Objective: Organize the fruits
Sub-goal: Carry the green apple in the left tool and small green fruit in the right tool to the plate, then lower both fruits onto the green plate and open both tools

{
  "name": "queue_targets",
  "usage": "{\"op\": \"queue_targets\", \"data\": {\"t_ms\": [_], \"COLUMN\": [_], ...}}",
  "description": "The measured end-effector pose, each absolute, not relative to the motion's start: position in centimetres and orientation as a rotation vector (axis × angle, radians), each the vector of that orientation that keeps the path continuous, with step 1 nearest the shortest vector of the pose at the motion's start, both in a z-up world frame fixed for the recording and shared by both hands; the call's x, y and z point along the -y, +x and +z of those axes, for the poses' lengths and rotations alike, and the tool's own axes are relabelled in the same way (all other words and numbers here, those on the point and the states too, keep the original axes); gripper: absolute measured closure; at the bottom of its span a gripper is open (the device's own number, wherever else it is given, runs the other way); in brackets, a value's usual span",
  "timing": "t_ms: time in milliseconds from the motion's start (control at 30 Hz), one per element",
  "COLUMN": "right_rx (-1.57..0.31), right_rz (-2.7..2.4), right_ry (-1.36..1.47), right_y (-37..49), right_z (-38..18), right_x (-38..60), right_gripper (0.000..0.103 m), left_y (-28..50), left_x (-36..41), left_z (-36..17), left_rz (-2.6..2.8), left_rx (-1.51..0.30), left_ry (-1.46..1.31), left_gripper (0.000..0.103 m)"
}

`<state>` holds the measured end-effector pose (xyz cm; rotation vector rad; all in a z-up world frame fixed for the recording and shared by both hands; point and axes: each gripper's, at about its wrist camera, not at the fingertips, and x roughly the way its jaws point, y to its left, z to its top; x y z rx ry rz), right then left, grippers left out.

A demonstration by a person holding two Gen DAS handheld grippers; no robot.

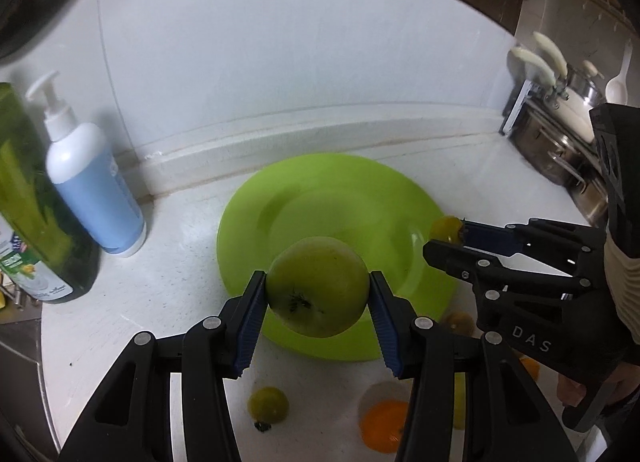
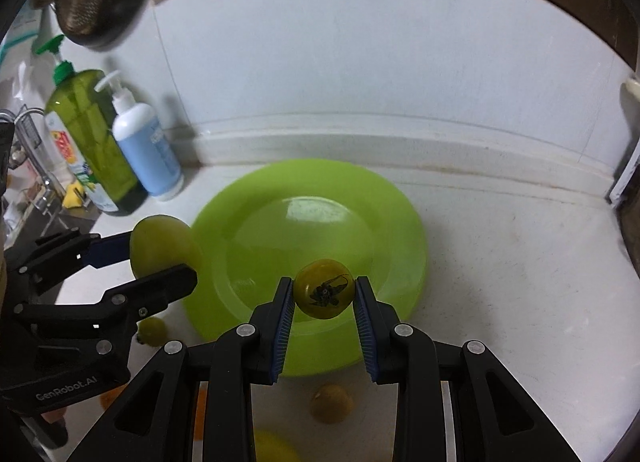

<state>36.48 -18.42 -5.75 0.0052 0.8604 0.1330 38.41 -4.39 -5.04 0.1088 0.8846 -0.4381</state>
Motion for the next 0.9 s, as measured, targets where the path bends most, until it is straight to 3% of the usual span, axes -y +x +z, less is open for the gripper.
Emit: {"op": "queue_targets", "data": {"t_ms": [900], "right_rx": [-0.941], "right_rz": [0.126], "right_ry": [0.041], "right_y": [38.6], "right_z": [-8.1], "right_x": [18.6], "right_gripper": [0.069], "left_y": [40.4], "left_x": [5.1], "left_z": [-7.1], "left_rz": [-0.448], "left_rx": [-0.947], "left_ry": [0.095], "left_gripper": [0.051]}}
